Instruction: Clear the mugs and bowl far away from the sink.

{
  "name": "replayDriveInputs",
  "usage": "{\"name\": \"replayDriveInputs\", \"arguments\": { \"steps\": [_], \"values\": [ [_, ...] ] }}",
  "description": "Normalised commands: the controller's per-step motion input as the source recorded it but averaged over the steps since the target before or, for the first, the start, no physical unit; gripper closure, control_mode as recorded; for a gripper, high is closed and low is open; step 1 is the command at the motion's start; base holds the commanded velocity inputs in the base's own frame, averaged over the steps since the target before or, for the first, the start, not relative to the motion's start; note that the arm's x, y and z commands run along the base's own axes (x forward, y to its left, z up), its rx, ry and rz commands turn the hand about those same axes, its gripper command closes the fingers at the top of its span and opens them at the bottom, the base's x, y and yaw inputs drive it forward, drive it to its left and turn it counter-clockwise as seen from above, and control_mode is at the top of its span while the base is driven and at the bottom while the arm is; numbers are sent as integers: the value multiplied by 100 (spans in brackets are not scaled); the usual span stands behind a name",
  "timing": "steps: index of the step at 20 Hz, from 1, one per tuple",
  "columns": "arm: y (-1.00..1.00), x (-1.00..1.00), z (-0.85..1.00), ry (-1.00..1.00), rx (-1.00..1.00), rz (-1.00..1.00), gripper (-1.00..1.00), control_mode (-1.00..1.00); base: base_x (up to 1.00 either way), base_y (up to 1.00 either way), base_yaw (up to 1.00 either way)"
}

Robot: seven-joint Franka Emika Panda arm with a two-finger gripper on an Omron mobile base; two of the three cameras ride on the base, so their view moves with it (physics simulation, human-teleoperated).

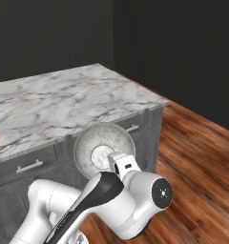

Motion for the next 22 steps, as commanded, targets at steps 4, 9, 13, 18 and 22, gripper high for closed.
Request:
{"name": "replayDriveInputs", "arguments": {
  "steps": [4, 9, 13, 18, 22],
  "values": [
    [0, 0, 0, 0, 0, 0, 100, 100, 0, 2, 48],
    [0, 0, 0, 0, 0, 0, 100, 100, 0, 5, 49],
    [0, 0, 0, 0, 0, 0, 100, 100, 0, 3, 49],
    [0, 0, 0, 0, 0, 0, 100, 100, 0, 3, 48],
    [0, 0, 0, 0, 0, 0, 100, 100, 0, 3, 48]
  ]
}}
